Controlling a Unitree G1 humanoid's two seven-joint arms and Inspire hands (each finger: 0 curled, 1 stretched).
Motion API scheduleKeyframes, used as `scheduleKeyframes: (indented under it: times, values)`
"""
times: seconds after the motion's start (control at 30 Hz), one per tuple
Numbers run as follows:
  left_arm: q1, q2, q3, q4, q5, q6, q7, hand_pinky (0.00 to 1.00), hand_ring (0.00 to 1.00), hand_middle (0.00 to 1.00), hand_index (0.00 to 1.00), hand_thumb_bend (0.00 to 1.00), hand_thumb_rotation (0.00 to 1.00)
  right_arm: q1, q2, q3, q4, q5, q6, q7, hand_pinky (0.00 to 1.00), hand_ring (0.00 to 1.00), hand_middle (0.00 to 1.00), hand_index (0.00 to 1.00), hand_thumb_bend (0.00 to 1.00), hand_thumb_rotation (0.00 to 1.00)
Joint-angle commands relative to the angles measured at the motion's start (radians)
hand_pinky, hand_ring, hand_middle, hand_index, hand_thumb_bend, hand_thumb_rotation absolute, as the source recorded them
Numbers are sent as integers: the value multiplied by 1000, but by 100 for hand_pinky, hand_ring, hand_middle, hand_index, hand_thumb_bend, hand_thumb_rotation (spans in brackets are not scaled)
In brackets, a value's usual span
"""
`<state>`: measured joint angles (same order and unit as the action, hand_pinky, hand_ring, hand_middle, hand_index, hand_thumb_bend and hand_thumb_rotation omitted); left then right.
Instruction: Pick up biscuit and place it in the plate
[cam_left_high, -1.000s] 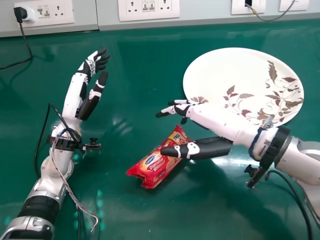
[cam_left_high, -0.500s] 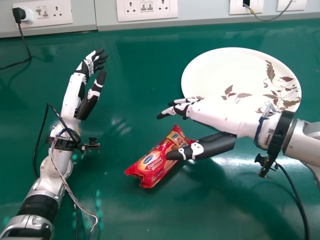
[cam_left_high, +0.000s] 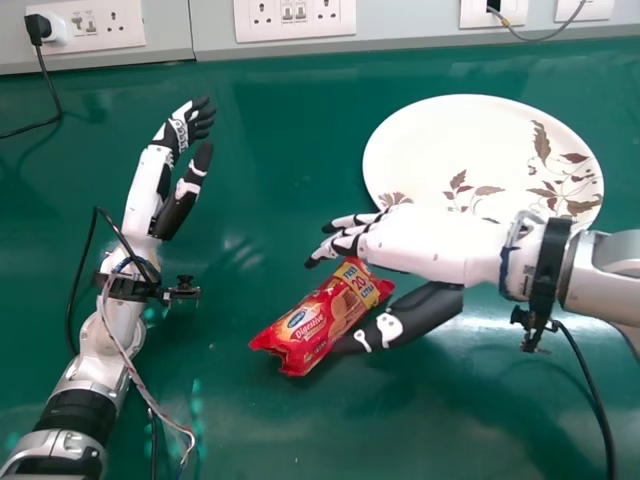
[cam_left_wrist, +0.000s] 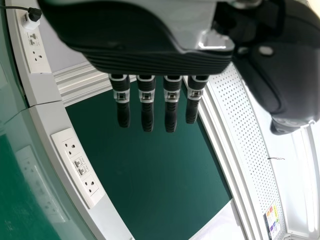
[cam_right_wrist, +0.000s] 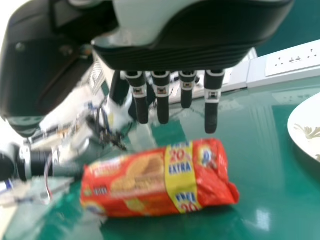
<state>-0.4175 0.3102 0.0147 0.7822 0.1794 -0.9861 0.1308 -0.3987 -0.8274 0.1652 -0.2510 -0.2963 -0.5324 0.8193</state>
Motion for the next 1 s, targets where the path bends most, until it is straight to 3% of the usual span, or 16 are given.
scheduleKeyframes:
  times: [0.0, 0.2, 0.77, 0.97]
  values:
    - [147, -31, -11, 82, 4, 4, -9, 86, 89, 91, 95, 81, 96, -32, -5, 28, 0, -50, -45, -8, 72, 86, 90, 88, 100, 33]
    - [157, -34, -10, 33, -5, 32, -20, 86, 89, 91, 95, 81, 95, -44, 28, 63, 38, -129, -109, -58, 72, 85, 88, 87, 100, 30]
    - [151, -46, -8, 33, -34, 30, -52, 86, 91, 94, 100, 78, 91, -83, 63, 108, 153, -234, -185, -166, 68, 82, 85, 84, 100, 29]
    - [147, -40, -10, 43, -24, 21, -48, 86, 93, 95, 100, 77, 92, -111, 75, 137, 204, -305, -253, -235, 64, 77, 80, 77, 100, 24]
